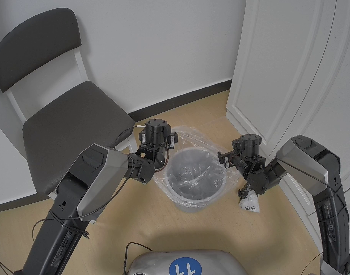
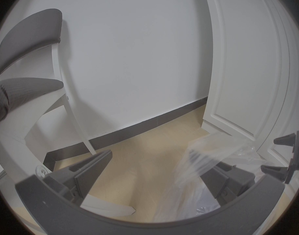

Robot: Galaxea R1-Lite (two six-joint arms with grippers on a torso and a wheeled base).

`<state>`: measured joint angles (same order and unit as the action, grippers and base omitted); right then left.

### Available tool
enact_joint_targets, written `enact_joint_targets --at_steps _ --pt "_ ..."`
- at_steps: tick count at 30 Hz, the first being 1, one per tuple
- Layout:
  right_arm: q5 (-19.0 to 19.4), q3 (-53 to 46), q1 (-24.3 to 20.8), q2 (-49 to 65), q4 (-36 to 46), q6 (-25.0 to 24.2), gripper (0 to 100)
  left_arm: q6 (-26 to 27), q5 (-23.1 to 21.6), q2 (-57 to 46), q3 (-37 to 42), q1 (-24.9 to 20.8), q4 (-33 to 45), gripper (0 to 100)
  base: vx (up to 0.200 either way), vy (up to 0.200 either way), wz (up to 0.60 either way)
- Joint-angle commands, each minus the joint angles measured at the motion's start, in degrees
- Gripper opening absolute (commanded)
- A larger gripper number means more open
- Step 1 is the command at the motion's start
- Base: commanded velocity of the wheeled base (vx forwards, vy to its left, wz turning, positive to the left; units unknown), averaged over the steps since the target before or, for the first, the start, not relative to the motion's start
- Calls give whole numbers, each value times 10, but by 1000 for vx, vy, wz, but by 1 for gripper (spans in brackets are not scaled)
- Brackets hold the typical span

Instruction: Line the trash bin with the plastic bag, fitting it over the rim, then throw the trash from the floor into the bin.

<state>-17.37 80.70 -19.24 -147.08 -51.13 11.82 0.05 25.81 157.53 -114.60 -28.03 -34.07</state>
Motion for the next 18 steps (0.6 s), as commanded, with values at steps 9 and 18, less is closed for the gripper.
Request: enact_joint_targets --at_steps 9,18 --pt "-40 110 12 -63 -7 -7 100 0 0 19 0 1 -4 100 0 0 0" --pt "-46 89 5 -54 -22 -7 100 3 0 40 0 8 3 100 0 0 0"
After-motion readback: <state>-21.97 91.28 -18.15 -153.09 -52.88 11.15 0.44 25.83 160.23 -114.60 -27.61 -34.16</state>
